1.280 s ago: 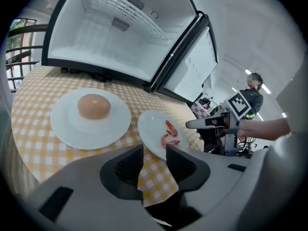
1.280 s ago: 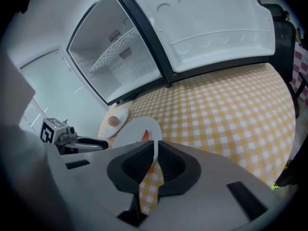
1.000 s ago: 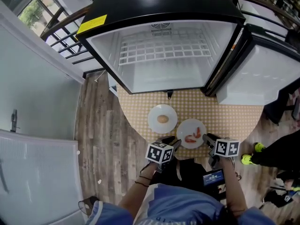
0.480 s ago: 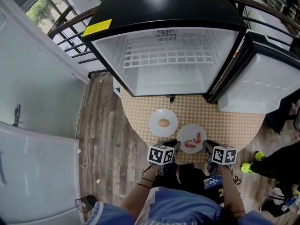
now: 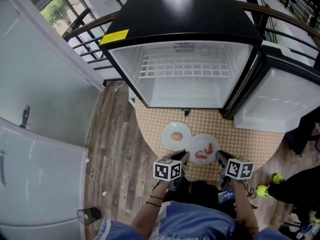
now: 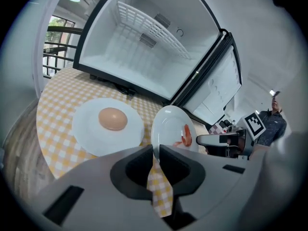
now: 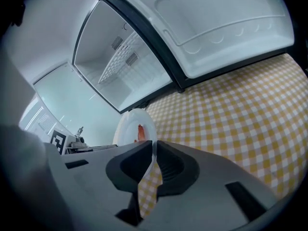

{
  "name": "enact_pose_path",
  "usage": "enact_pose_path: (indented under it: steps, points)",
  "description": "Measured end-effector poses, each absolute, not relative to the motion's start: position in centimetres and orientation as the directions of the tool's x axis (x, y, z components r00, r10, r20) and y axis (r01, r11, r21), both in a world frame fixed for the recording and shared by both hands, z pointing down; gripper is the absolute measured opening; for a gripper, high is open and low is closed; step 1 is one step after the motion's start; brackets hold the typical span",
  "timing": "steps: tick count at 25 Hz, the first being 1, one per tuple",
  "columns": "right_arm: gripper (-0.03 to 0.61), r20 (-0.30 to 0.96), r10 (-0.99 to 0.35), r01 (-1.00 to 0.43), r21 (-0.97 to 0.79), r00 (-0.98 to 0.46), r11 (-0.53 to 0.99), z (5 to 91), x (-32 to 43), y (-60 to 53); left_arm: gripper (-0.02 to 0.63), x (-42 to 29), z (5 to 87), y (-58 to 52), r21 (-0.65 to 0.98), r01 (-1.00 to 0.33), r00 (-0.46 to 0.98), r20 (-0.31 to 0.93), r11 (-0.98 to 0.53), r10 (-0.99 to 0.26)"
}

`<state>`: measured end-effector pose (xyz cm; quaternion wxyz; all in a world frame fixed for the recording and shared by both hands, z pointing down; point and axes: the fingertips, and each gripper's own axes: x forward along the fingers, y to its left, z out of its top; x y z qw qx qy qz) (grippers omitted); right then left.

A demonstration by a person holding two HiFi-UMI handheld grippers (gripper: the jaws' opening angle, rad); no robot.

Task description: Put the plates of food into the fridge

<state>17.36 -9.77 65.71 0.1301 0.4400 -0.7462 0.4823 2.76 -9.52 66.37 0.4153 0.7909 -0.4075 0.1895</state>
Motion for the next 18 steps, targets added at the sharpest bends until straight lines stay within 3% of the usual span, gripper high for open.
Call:
enact_pose_path:
  steps: [8, 18]
  points:
    - [0.041, 0.557, -0.536, -0.751, -0.609, -0.634, 0.256, 62.3, 14.8, -12.6, 0.054, 0.3, 63.2, -10.9, 0.482, -0.837, 0.529, 0.594, -0.259, -0.606]
    - [0.041, 0.529, -0.569, -0.759, -0.575, -0.630, 0.306, 59.3, 11.2, -18.1, 0.054, -3.2, 60.0, -16.1, 0.459, -0.849, 0.502, 0.548, -0.262, -0.669]
